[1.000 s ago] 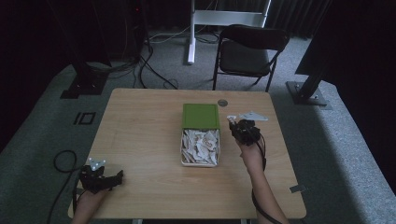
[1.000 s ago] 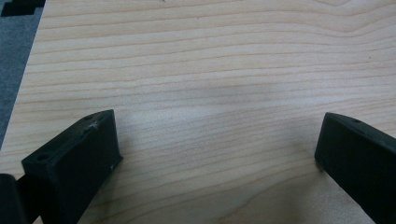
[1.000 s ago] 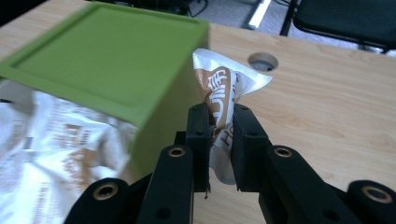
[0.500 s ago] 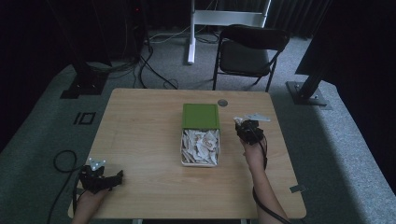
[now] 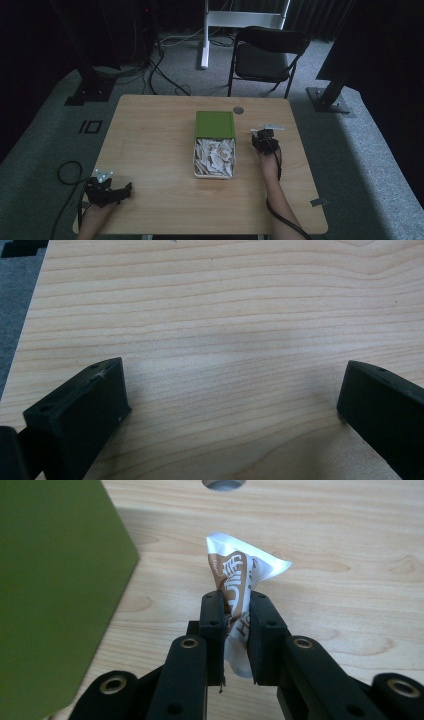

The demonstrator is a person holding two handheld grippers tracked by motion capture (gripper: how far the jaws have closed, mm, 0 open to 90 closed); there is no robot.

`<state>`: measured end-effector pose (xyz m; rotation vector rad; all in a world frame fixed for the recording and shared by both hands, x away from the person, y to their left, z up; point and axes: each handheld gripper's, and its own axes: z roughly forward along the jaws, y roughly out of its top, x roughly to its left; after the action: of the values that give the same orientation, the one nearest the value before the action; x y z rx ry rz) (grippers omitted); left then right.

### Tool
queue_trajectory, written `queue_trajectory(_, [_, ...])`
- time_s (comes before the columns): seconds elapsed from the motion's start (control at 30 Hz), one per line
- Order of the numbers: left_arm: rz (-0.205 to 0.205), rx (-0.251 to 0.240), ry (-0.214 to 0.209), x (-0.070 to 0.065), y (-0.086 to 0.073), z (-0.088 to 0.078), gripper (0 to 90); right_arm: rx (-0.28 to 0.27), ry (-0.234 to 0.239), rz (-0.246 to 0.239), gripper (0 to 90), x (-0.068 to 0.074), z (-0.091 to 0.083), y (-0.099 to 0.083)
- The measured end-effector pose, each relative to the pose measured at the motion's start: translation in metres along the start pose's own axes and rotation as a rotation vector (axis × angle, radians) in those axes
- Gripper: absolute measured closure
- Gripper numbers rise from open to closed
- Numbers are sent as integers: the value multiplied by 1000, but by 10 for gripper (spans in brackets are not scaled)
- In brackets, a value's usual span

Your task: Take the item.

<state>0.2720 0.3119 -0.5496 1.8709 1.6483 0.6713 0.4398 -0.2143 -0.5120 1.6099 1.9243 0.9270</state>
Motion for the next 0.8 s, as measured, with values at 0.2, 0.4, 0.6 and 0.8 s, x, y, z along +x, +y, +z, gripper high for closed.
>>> queue_trajectory(0.2, [0, 0, 0, 0, 0, 0, 7, 29, -18, 21, 789, -4, 12, -3])
queue_trajectory(0.4, [0, 0, 0, 0, 0, 0, 7, 70, -23, 26, 789, -5, 25, -10])
queue_trajectory(0.6, [0, 0, 0, 0, 0, 0, 7, 69, -18, 29, 786, -5, 26, -12])
queue_trajectory(0.8, [0, 0, 0, 0, 0, 0, 7, 46, 22, 28, 593, -3, 18, -7])
